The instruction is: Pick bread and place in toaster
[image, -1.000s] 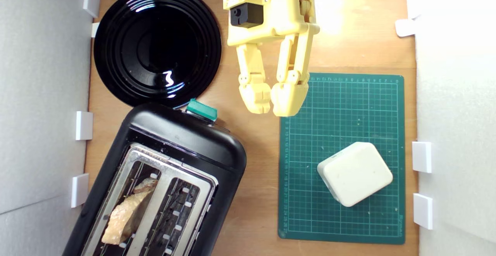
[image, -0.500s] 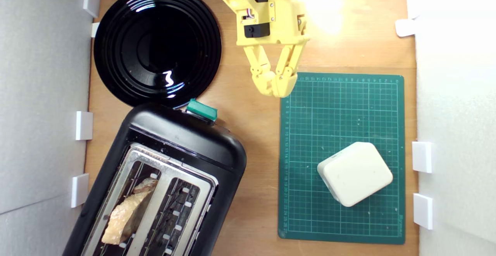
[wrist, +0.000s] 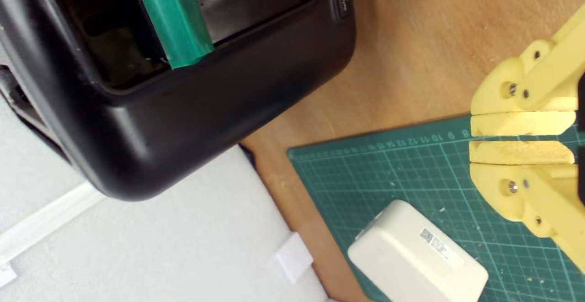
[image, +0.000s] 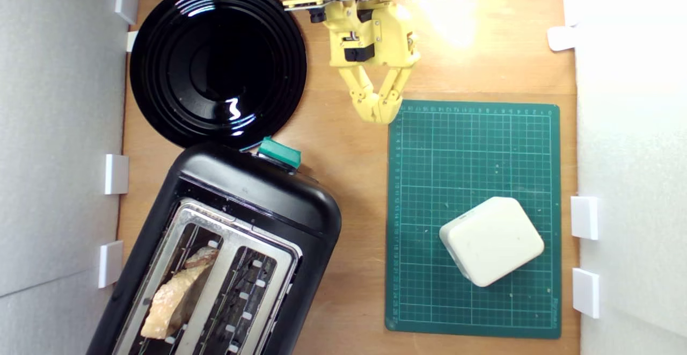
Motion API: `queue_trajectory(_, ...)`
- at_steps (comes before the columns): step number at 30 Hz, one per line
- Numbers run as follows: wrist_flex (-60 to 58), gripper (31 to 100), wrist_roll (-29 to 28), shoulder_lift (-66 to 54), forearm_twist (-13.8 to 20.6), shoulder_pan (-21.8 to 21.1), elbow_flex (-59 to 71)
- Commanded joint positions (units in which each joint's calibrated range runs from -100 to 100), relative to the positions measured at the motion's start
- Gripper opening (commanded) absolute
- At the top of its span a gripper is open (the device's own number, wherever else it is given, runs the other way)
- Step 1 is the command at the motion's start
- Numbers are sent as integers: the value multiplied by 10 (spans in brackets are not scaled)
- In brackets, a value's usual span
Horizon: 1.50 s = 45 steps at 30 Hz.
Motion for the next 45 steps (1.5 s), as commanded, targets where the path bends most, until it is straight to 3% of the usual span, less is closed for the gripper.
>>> queue_trajectory(1, 56, 433, 3, -23, -3, -3, 0)
queue_trajectory(22, 261, 433, -26, -82, -14, -2, 5)
queue_trajectory(30, 263, 433, -50, -83, -12, 5, 5)
queue_trajectory(35, 263, 433, -50, -83, -13, 31, 5)
queue_trajectory(45, 263, 433, -55, -83, -13, 33, 5)
